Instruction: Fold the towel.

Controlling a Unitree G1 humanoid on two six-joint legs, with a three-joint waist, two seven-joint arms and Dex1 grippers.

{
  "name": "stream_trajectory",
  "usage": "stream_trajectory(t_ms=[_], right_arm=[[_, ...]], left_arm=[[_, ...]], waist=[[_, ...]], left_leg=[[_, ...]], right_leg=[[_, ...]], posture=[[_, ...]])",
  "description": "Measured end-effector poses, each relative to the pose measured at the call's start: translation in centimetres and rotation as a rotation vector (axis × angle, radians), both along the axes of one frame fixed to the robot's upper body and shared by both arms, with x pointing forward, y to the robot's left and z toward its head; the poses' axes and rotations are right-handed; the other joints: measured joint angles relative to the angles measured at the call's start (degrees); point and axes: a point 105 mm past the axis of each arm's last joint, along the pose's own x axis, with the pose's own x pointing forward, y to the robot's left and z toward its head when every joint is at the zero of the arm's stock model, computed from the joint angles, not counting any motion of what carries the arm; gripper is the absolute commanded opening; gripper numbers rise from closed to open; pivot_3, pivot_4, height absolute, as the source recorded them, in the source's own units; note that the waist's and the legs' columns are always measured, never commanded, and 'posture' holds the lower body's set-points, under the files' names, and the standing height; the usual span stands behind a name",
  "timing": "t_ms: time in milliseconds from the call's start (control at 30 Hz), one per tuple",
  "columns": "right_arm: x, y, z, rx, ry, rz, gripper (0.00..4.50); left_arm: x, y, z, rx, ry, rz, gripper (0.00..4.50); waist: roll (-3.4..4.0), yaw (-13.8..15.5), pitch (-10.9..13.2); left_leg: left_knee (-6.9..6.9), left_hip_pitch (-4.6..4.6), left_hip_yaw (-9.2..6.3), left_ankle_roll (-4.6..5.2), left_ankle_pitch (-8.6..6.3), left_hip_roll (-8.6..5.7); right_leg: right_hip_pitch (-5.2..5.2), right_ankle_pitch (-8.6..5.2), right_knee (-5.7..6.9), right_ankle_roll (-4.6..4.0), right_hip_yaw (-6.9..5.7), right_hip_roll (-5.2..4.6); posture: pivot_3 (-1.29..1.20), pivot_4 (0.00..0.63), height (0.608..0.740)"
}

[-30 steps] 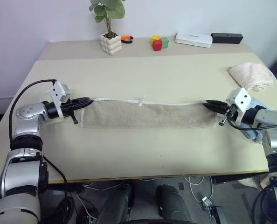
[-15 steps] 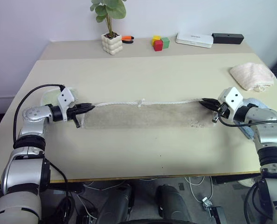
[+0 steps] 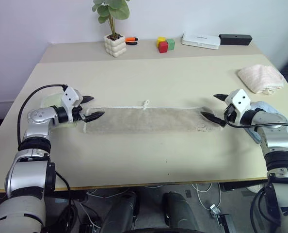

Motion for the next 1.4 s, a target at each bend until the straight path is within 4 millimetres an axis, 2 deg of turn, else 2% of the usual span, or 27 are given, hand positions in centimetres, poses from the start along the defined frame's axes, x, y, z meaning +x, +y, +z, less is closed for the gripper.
stream_trajectory(t_ms=[33,100,233,267,333,400,467,533,567,633,700,733,800,933,1067,1200,1300,1400], right_arm=[[0.1,-0.2,0.5,0.032,-0.012,-0.013,3.50],[0.1,-0.4,1.3,0.089,-0.021,-0.029,2.55],[0.0,1.0,3.6,0.204,-0.084,-0.013,0.40],[0.0,1.6,4.1,0.239,-0.098,-0.009,0.01],[-0.1,3.4,4.7,0.331,-0.137,-0.014,0.01],[-0.1,5.8,4.5,0.417,-0.149,-0.020,0.01],[0.0,8.1,3.9,0.486,-0.138,-0.039,0.01],[0.1,9.3,2.9,0.552,-0.136,-0.110,0.01],[0.1,10.1,1.6,0.558,-0.110,-0.144,0.01],[0.2,11.7,-1.0,0.557,-0.042,-0.191,0.01],[0.7,11.6,-3.3,0.540,0.022,-0.283,0.01],[0.9,11.1,-4.1,0.523,0.037,-0.325,0.01],[1.1,10.1,-5.8,0.492,0.067,-0.404,0.01],[1.6,8.5,-6.0,0.504,0.043,-0.488,0.01],[1.8,6.6,-6.1,0.469,0.034,-0.556,0.01],[1.6,2.8,-6.1,0.418,0.021,-0.661,0.01],[1.3,3.0,-6.0,0.497,0.065,-0.616,0.84],[0.7,3.6,-5.3,0.572,0.100,-0.540,2.35]], left_arm=[[0.1,0.0,0.5,-0.039,0.003,0.002,3.62],[0.2,0.0,1.5,-0.093,-0.012,0.009,2.70],[0.8,-0.4,3.9,-0.175,-0.086,0.034,0.57],[0.9,-0.7,4.6,-0.199,-0.105,0.037,0.05],[1.1,-1.7,6.0,-0.286,-0.147,0.053,0.05],[1.2,-3.7,6.8,-0.360,-0.167,0.043,0.05],[1.0,-5.8,6.7,-0.429,-0.151,0.033,0.05],[1.0,-7.7,6.4,-0.609,-0.104,0.074,0.05],[1.0,-8.7,5.7,-0.698,-0.060,0.106,0.05],[0.8,-11.1,2.8,-0.795,0.056,0.166,0.05],[-0.1,-13.5,-1.3,-0.819,0.202,0.204,0.05],[-0.4,-14.1,-2.6,-0.808,0.245,0.213,0.05],[-0.3,-13.5,-3.8,-0.777,0.275,0.260,0.05],[1.0,-9.7,-3.8,-0.736,0.258,0.380,0.05],[1.2,-6.4,-4.5,-0.688,0.253,0.474,0.05],[0.9,-3.9,-4.5,-0.682,0.240,0.516,0.05],[0.5,-4.3,-4.3,-0.736,0.256,0.443,0.89],[0.1,-5.4,-3.4,-0.747,0.248,0.337,2.42]], waist=[[0.00,0.0,0.0],[0.00,0.1,0.0],[-0.01,0.0,0.0],[-0.01,0.1,0.0],[-0.05,0.1,0.0],[-0.06,0.1,0.0],[-0.05,0.1,0.0],[-0.07,0.1,-0.1],[-0.06,0.3,-0.2],[-0.05,0.3,-0.2],[-0.07,0.3,-0.2],[-0.08,0.3,-0.2],[-0.08,0.2,-0.2],[-0.14,0.2,-0.3],[-0.21,0.4,-0.3],[-0.24,0.5,-0.4],[-0.24,0.3,-0.4],[-0.25,0.3,-0.4]], left_leg=[[0.00,0.00,0.00,0.00,0.00,0.00],[0.01,0.00,-0.02,0.00,0.00,0.00],[0.03,0.00,-0.05,-0.01,0.00,0.00],[0.03,0.00,-0.05,-0.01,0.00,0.00],[0.03,0.00,-0.10,-0.01,0.01,0.01],[0.04,0.00,-0.10,-0.05,0.03,0.00],[0.06,-0.01,-0.09,-0.09,0.06,-0.01],[0.06,0.02,-0.09,-0.12,0.08,-0.01],[0.08,0.04,-0.10,-0.12,0.08,-0.01],[0.11,0.06,-0.09,-0.12,0.09,-0.04],[0.13,0.05,-0.07,-0.14,0.11,-0.05],[0.13,0.05,-0.07,-0.16,0.13,-0.04],[0.10,0.08,-0.07,-0.22,0.16,0.06],[0.06,0.20,-0.06,-0.26,0.17,0.18],[0.06,0.35,-0.06,-0.25,0.16,0.17],[-0.02,0.65,-0.06,-0.22,0.10,0.17],[-0.08,0.67,-0.07,-0.22,0.10,0.21],[-0.11,0.62,-0.07,-0.20,0.09,0.23]], right_leg=[[0.00,0.00,0.00,0.00,0.00,0.00],[0.01,0.00,0.00,0.00,0.00,0.00],[0.01,0.00,0.03,0.00,0.01,-0.01],[0.01,0.00,0.03,0.00,0.02,-0.01],[0.01,0.00,0.07,0.00,0.08,-0.01],[0.01,0.00,0.11,0.00,0.09,-0.01],[-0.03,0.01,0.15,0.00,0.12,0.00],[-0.01,0.01,0.19,-0.01,0.14,0.00],[0.02,0.01,0.19,0.00,0.14,0.01],[0.06,0.02,0.20,0.00,0.16,0.08],[0.04,0.07,0.21,0.03,0.24,0.18],[0.02,0.08,0.22,0.02,0.26,0.22],[0.02,0.12,0.22,-0.04,0.27,0.32],[0.10,0.14,0.21,-0.10,0.27,0.41],[0.21,0.15,0.07,-0.10,0.26,0.41],[0.64,0.15,-0.11,-0.10,0.26,0.40],[0.70,0.14,-0.14,-0.10,0.25,0.39],[0.63,0.14,-0.14,-0.10,0.25,0.37]], posture=[[0.00,0.150,0.740],[0.00,0.150,0.740],[0.00,0.150,0.740],[0.00,0.150,0.740],[0.00,0.150,0.740],[0.00,0.150,0.740],[0.00,0.150,0.740],[0.00,0.150,0.740],[0.00,0.150,0.740],[0.00,0.150,0.740],[0.00,0.150,0.740],[0.00,0.150,0.740],[0.00,0.150,0.740],[0.00,0.150,0.740],[0.00,0.150,0.740],[0.00,0.150,0.740],[0.00,0.150,0.740],[0.00,0.150,0.740]])
